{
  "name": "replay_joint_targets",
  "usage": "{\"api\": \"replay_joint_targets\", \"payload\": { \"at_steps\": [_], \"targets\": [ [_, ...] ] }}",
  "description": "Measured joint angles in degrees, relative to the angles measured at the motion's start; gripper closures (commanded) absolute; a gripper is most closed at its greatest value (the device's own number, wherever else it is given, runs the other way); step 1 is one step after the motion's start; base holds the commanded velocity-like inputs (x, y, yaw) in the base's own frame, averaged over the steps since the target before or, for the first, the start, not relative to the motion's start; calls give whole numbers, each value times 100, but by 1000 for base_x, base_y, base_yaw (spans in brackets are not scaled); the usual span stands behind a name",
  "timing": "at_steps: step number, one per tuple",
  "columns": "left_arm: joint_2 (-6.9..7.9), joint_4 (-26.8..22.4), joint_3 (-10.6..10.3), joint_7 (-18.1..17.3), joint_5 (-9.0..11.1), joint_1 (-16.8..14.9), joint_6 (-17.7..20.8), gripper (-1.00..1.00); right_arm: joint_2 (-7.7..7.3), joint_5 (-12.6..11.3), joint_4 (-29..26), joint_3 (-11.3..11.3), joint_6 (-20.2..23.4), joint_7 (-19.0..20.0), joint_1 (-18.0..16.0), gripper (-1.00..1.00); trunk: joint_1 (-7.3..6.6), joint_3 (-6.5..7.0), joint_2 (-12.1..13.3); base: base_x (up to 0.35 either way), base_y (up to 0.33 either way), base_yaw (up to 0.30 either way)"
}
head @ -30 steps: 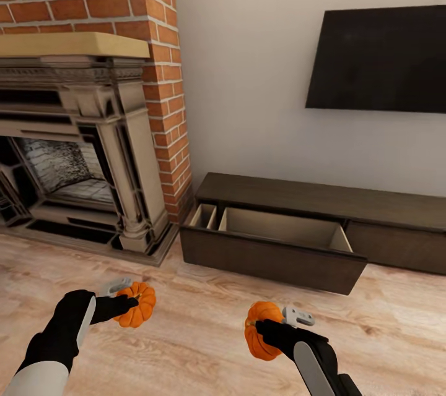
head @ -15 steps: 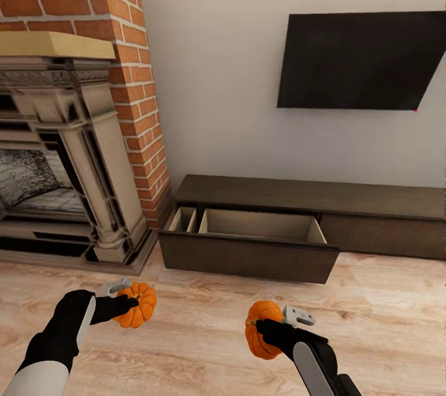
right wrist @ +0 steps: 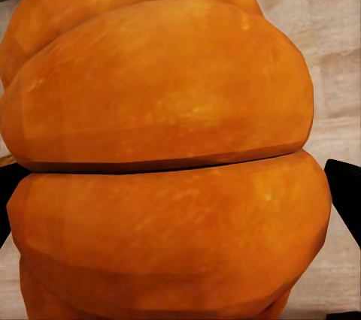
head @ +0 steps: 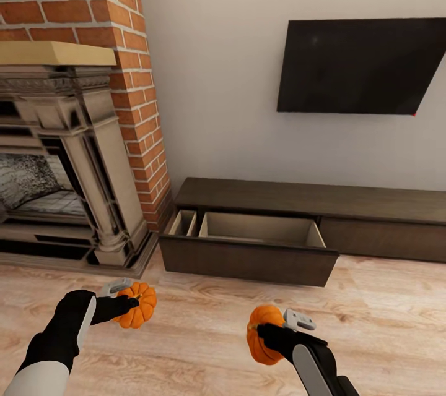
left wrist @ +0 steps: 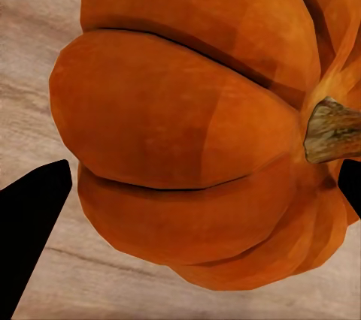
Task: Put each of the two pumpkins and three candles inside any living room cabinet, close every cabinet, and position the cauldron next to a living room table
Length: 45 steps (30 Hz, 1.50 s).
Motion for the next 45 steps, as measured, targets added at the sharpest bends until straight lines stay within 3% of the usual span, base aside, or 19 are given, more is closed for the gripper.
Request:
{"api": "replay_joint_targets", "payload": {
  "at_steps": [16,18,21,22,23,26,29,32,42,45],
  "targets": [
    [-26,10,-19,35,-8,1,28,100,71,24,-219,-2,23,-40,-1,100,-351,287,642,0,0,0],
    [-161,12,-153,35,-4,3,84,100,66,39,-334,1,69,-63,0,100,-395,323,722,0,0,0],
    [-607,-63,-526,238,41,-4,355,100,63,55,-525,1,340,-237,0,100,-461,376,842,0,0,0],
    [-822,-158,-711,534,-57,-9,529,100,62,62,-585,-1,461,-329,0,100,-483,394,882,0,0,0],
    [-964,-206,-810,762,63,-12,637,100,62,63,-652,-9,580,-433,0,100,-505,412,923,0,0,0],
    [-1259,-274,-933,1351,5,-16,775,100,55,76,-813,-97,910,-764,0,100,-571,466,1043,0,0,0],
    [-1373,-301,-957,1552,45,-15,816,100,52,79,-866,-327,1140,-968,0,100,-637,520,1163,0,0,0],
    [-1406,-282,-969,1607,45,7,817,100,37,16,-873,-414,1175,-1006,0,100,-703,574,1284,0,0,0],
    [-1440,-290,-953,1627,38,44,937,100,74,-40,-819,-440,1145,-1012,0,100,-922,754,1685,0,0,0],
    [-1518,-265,-950,1616,77,45,951,100,178,-58,-812,-436,1122,-1017,1,100,-988,808,1805,0,0,0]
  ]
}}
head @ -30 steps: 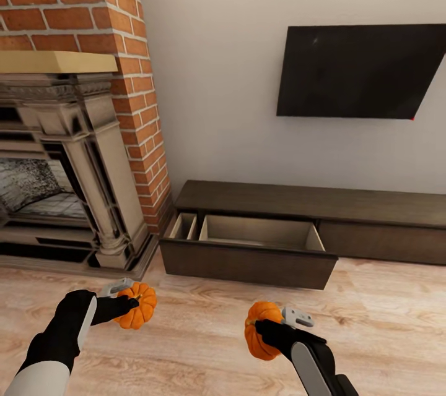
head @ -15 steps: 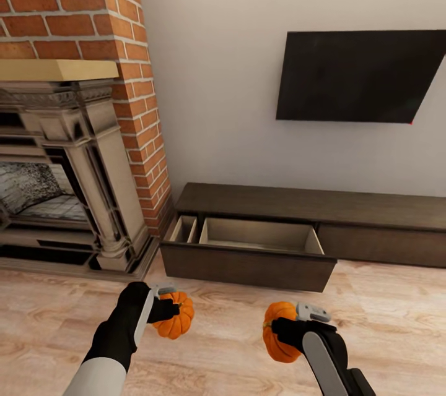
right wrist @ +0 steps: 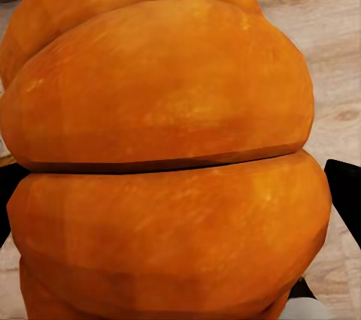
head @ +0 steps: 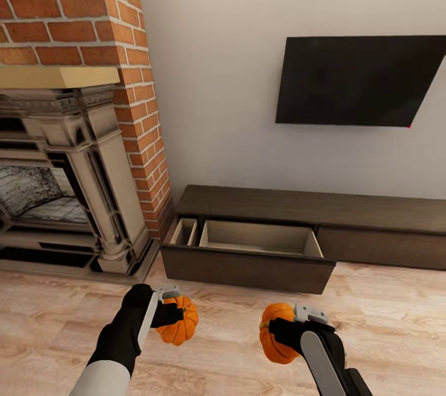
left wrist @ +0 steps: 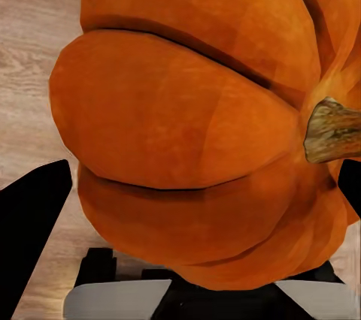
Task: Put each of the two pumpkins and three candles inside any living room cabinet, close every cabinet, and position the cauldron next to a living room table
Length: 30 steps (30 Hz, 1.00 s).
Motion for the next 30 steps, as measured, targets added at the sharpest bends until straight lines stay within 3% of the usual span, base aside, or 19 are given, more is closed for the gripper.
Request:
{"api": "replay_joint_targets", "payload": {
  "at_steps": [4,8,13,17,26,28,30],
  "targets": [
    [0,-26,-6,11,-41,-1,18,100,45,27,1,0,4,-3,0,100,-88,72,160,0,0,0],
    [0,-44,-15,8,-45,0,32,100,55,29,9,-7,7,-4,0,100,-89,72,162,0,0,0],
    [0,-64,-20,-26,119,38,29,100,53,33,28,-8,3,-11,0,100,-89,72,162,47,0,0],
    [0,-68,-25,-30,323,43,26,100,12,38,35,-12,-10,-6,0,100,-89,72,162,264,0,0],
    [0,-83,-35,-42,375,44,48,100,10,30,27,-9,-11,40,0,100,-88,72,162,316,0,0],
    [0,-144,-29,-75,514,44,67,100,-2,20,-10,-9,37,47,0,100,-89,72,162,259,0,0],
    [0,-272,-35,-271,968,43,90,100,-34,-32,-76,-16,75,69,-2,100,-89,73,162,237,0,0]
  ]
}}
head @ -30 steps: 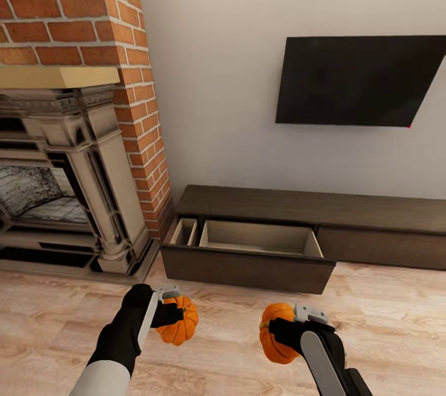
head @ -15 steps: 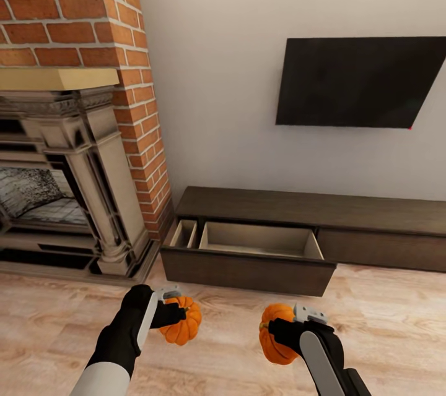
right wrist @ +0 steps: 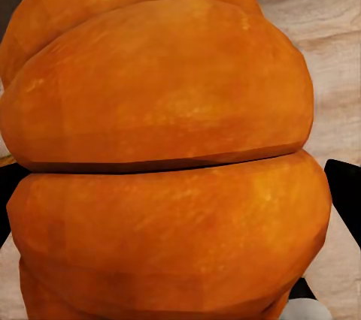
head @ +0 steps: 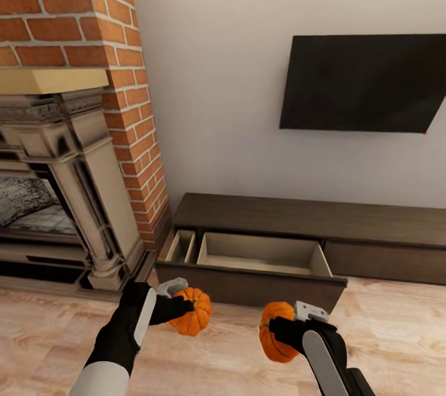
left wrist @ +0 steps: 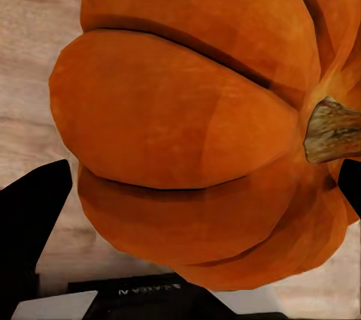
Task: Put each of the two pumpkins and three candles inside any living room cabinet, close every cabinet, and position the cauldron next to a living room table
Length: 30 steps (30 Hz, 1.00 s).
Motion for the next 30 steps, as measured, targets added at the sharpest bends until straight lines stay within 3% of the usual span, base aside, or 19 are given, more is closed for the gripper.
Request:
{"api": "replay_joint_targets", "payload": {
  "at_steps": [1,2,3,6,9,11,13,19,21,30],
  "targets": [
    [0,-72,-18,-135,307,-2,10,100,-17,-55,-32,-41,0,37,-9,100,0,0,0,260,0,0],
    [0,-160,-33,-307,613,-1,10,100,-72,-185,-63,-241,13,132,-94,100,0,1,0,281,0,0],
    [0,-200,-34,-390,861,0,10,100,-129,-142,-82,-472,163,234,-192,100,0,1,0,296,0,0],
    [4,-266,-18,-478,834,-41,7,100,-323,-594,-100,-1283,644,823,-402,100,0,0,0,301,0,0],
    [3,-641,-67,-510,868,-87,5,100,-459,-843,-149,-1835,793,1550,-582,100,0,1,0,277,-37,0],
    [6,-1049,-256,-523,1003,-95,10,100,-494,-869,-138,-1925,805,1700,-643,100,0,0,0,211,-49,0],
    [33,-1313,-377,-515,914,-86,8,100,-511,-871,-140,-1956,805,1767,-664,100,0,0,0,72,-17,0],
    [398,-1468,-420,-520,930,-29,7,100,-499,-935,-136,-1962,804,1822,-674,100,-43,35,79,15,-4,0],
    [451,-1468,-396,-524,984,-24,9,100,-492,-931,-134,-1962,805,1825,-675,100,-87,71,159,2,0,0],
    [432,-1479,-593,-487,956,-17,3,100,-404,-929,-133,-1904,805,1822,-672,100,-285,232,520,0,0,0]
  ]
}}
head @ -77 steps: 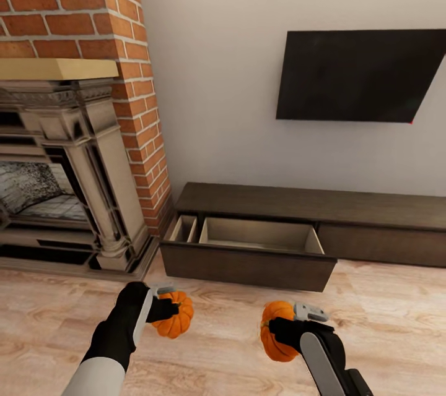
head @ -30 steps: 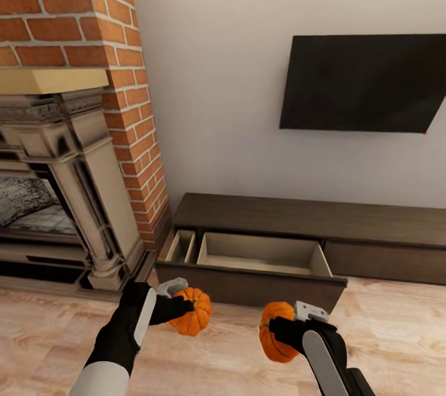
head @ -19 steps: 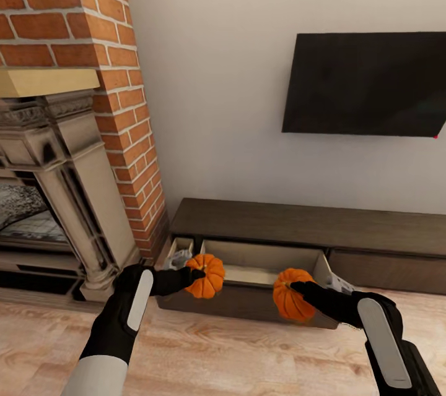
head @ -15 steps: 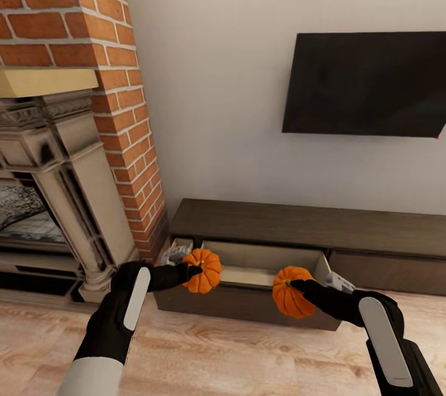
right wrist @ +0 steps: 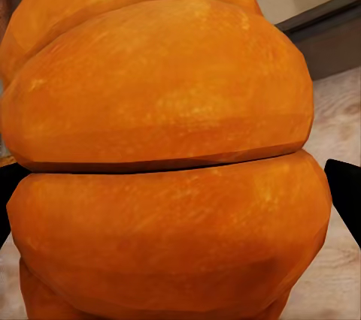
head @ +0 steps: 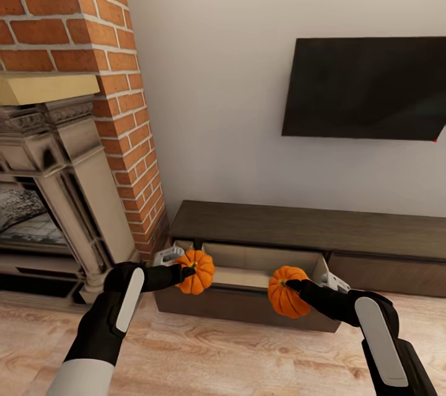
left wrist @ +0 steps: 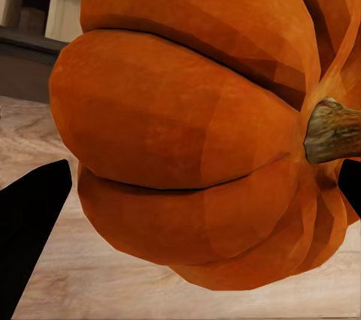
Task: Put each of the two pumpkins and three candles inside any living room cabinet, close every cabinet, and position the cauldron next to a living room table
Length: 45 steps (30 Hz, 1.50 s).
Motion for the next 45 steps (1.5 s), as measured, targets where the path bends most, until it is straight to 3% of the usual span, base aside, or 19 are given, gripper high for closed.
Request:
{"api": "replay_joint_targets", "payload": {
  "at_steps": [5,9,12,18,19,21,23,30,45],
  "targets": [
    [-11,20,-200,133,-7,0,-39,100,-11,44,46,111,-360,6,5,100,-110,90,201,0,0,0],
    [-17,42,-221,261,-11,-1,-49,100,-30,28,67,665,-566,-12,7,100,-198,161,361,0,0,0],
    [-15,66,-272,447,2,-2,-61,100,-43,87,57,809,-591,-24,3,100,-264,216,481,0,0,0],
    [-98,74,-340,1187,-29,-1,-95,100,-55,87,21,845,-628,-129,-57,100,-395,323,722,0,0,0],
    [-164,79,-391,1355,2,0,-104,100,-62,93,7,846,-628,-236,-66,100,-417,341,762,0,0,0],
    [-262,131,-522,1575,28,0,-117,100,-39,196,7,878,-543,-812,-133,100,-461,377,842,0,0,0],
    [-281,145,-604,1603,4,-1,-120,100,-17,40,34,919,-590,-1015,-174,100,-505,413,922,0,0,0],
    [-293,152,-835,1612,9,7,-134,100,-5,68,45,978,-574,-1136,-196,100,-550,449,1004,24,-23,0],
    [-285,152,-841,1608,-5,9,-139,100,-59,72,47,971,-583,-1096,-196,100,-550,488,1004,46,-48,-95]
  ]
}}
